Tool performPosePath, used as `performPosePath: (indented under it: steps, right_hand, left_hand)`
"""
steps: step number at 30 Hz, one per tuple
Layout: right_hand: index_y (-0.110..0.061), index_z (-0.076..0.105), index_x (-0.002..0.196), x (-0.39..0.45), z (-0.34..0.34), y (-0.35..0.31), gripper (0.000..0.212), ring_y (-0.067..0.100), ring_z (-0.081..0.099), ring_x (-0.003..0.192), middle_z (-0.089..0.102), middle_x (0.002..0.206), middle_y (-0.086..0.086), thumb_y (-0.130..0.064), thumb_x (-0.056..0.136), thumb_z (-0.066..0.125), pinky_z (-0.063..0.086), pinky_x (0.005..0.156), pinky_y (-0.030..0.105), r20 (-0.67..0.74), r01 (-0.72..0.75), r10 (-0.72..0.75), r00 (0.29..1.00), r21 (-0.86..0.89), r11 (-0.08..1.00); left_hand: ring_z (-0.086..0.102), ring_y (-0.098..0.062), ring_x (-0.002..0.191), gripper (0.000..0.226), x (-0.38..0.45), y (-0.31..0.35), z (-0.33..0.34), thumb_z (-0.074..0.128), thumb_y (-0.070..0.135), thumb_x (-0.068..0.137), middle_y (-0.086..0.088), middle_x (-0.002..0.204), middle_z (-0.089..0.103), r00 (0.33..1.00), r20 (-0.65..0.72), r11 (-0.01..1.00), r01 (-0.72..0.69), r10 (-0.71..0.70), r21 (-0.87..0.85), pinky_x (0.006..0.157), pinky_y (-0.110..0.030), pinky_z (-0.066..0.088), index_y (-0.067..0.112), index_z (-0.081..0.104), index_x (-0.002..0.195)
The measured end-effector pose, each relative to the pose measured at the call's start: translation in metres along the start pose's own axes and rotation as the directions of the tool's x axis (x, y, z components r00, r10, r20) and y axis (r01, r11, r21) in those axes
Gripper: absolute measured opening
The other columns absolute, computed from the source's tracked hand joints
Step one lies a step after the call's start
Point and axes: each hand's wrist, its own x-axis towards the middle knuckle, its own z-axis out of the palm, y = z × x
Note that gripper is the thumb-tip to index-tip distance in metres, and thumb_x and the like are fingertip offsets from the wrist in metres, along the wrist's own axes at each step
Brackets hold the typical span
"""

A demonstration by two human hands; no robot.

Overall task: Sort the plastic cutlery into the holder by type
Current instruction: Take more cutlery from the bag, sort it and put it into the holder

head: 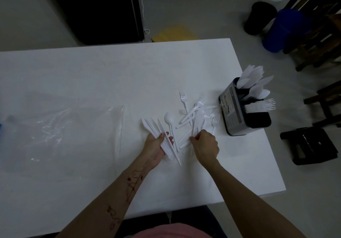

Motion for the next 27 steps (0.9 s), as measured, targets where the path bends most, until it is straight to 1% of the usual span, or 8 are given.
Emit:
performPosePath:
  steps: [3, 7, 9, 12, 18, 20, 23, 27]
  right_hand:
    - [-0.012, 0.064, 0.099, 0.001, 0.000, -0.001, 0.024, 0.024, 0.063, 0.084, 0.068, 0.096, 0.005, -0.033, 0.088, 0.067, 0.046, 0.071, 0.030, 0.004, -0.063, 0.063, 0.998, 0.083, 0.995]
    - [-0.015, 0.062, 0.094, -0.005, -0.008, 0.001, 0.020, 0.017, 0.054, 0.073, 0.060, 0.084, -0.002, -0.033, 0.088, 0.063, 0.041, 0.067, 0.028, -0.011, -0.036, 0.037, 0.999, 0.089, 0.995]
    - [-0.016, 0.060, 0.093, -0.011, -0.011, 0.003, 0.017, 0.016, 0.054, 0.071, 0.059, 0.081, -0.004, -0.033, 0.089, 0.061, 0.039, 0.066, 0.026, -0.035, 0.028, -0.026, 0.999, 0.072, 0.997]
    - [-0.017, 0.052, 0.091, -0.018, -0.009, 0.010, 0.015, 0.017, 0.056, 0.065, 0.060, 0.075, -0.003, -0.031, 0.093, 0.058, 0.041, 0.059, 0.028, -0.067, 0.203, -0.196, 0.978, 0.123, 0.971]
    - [-0.020, 0.053, 0.091, -0.025, 0.001, 0.012, 0.010, 0.009, 0.063, 0.064, 0.064, 0.081, -0.007, -0.027, 0.099, 0.055, 0.054, 0.060, 0.027, -0.059, 0.537, -0.537, 0.842, 0.199, 0.820]
    - [-0.019, 0.055, 0.093, -0.025, 0.005, 0.012, 0.010, 0.010, 0.064, 0.064, 0.065, 0.083, -0.005, -0.027, 0.099, 0.055, 0.056, 0.063, 0.028, -0.023, 0.589, -0.598, 0.801, 0.208, 0.781]
    - [-0.014, 0.063, 0.097, -0.020, 0.008, 0.014, 0.010, 0.012, 0.063, 0.070, 0.066, 0.089, -0.001, -0.023, 0.098, 0.057, 0.058, 0.066, 0.032, -0.016, 0.632, -0.647, 0.762, 0.235, 0.739]
    - [-0.014, 0.070, 0.098, -0.015, 0.007, 0.008, 0.018, 0.012, 0.062, 0.070, 0.066, 0.089, 0.001, -0.024, 0.099, 0.055, 0.055, 0.067, 0.031, -0.029, 0.652, -0.666, 0.745, 0.239, 0.719]
  left_hand:
    - [0.063, -0.023, 0.082, 0.007, 0.002, -0.003, 0.000, 0.048, 0.006, 0.097, -0.011, 0.091, 0.064, 0.998, 0.060, 1.000, -0.002, 0.004, -0.020, 0.084, -0.039, 0.053, 0.004, 0.055, 0.098]
    - [0.067, -0.013, 0.067, 0.014, 0.005, -0.005, 0.000, 0.058, -0.007, 0.088, -0.011, 0.084, 0.062, 0.995, 0.086, 0.996, -0.062, 0.056, 0.070, 0.070, -0.027, 0.059, -0.001, 0.056, 0.100]
    - [0.067, -0.011, 0.066, 0.017, 0.005, -0.005, 0.002, 0.056, -0.008, 0.088, -0.012, 0.087, 0.062, 0.996, 0.071, 0.994, -0.062, 0.056, 0.085, 0.067, -0.024, 0.059, -0.003, 0.056, 0.104]
    - [0.065, -0.017, 0.081, 0.031, 0.007, -0.005, 0.004, 0.054, -0.006, 0.091, -0.014, 0.099, 0.063, 0.996, 0.067, 0.993, -0.057, 0.051, 0.102, 0.068, -0.022, 0.059, -0.009, 0.051, 0.122]
    - [0.065, -0.023, 0.095, 0.030, 0.009, -0.007, 0.011, 0.054, -0.002, 0.092, -0.011, 0.105, 0.067, 0.987, 0.095, 0.971, -0.148, 0.131, 0.191, 0.083, -0.027, 0.055, -0.001, 0.055, 0.121]
    - [0.065, -0.025, 0.101, 0.026, 0.009, -0.008, 0.012, 0.054, 0.000, 0.093, -0.013, 0.109, 0.068, 0.979, 0.134, 0.960, -0.182, 0.155, 0.215, 0.087, -0.032, 0.054, 0.004, 0.057, 0.118]
    - [0.066, -0.023, 0.100, 0.022, 0.010, -0.008, 0.010, 0.051, -0.001, 0.094, -0.014, 0.110, 0.067, 0.978, 0.149, 0.967, -0.172, 0.145, 0.186, 0.086, -0.032, 0.056, 0.005, 0.056, 0.115]
    - [0.064, -0.030, 0.097, 0.022, 0.007, -0.008, 0.001, 0.052, -0.002, 0.093, -0.016, 0.106, 0.066, 0.981, 0.042, 0.974, -0.191, 0.187, 0.125, 0.079, -0.033, 0.058, -0.004, 0.055, 0.115]
